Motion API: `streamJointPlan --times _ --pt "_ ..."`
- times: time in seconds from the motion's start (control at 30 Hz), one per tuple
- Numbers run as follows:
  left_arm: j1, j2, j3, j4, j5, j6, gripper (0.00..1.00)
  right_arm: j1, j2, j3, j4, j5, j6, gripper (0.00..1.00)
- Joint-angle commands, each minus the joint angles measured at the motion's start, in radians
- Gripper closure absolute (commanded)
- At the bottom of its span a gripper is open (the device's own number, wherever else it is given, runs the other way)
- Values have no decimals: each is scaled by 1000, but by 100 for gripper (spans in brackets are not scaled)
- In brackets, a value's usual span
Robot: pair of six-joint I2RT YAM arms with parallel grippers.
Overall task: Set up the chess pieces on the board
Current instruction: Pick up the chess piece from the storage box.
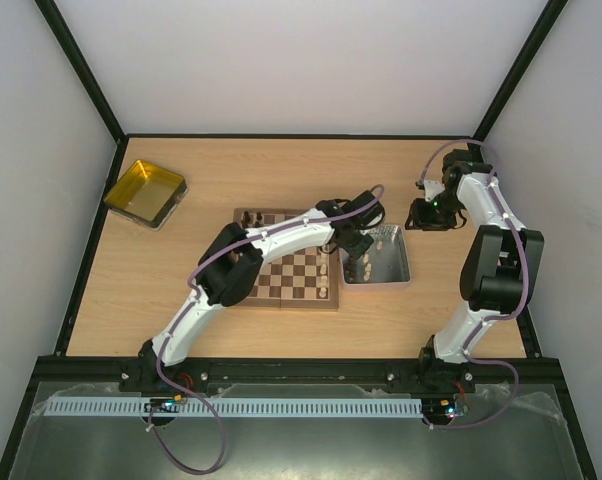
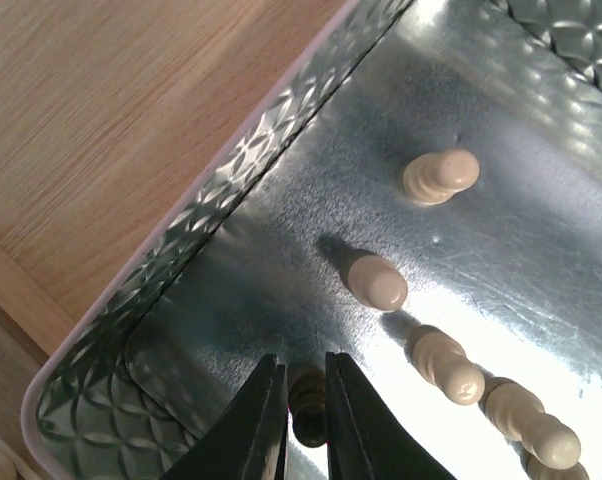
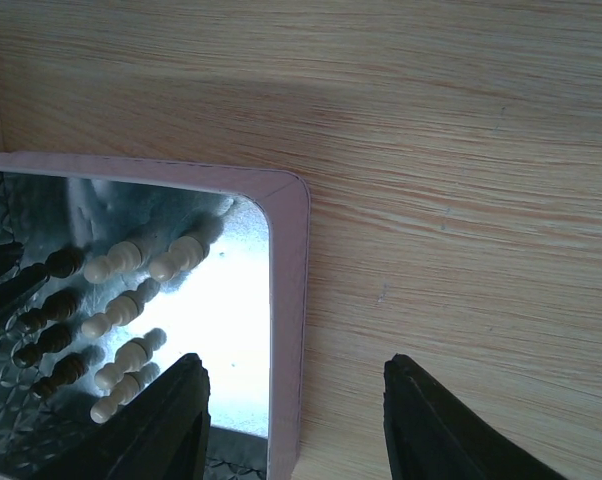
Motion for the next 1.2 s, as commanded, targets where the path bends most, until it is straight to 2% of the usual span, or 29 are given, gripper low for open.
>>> streamJointPlan --times 0.0,0.13,0.27,0.47,0.93,1.17 --pt "-7 23 32 -80 -22 26 85 1 -6 -2 -16 -4 -13 53" --pt "-8 29 33 -94 -28 23 85 2 -8 -9 -21 -8 -22 53" --pt "-10 22 27 -97 -41 21 77 1 -9 -13 -25 -8 -31 53" --pt "-10 14 31 -101 -44 20 74 1 -12 -22 -21 -11 -32 53" --pt "-15 39 31 -101 -35 28 83 1 -13 -32 -25 -16 -35 53" --pt "-15 52 33 -114 -29 32 84 1 -8 -26 -33 -19 -38 53"
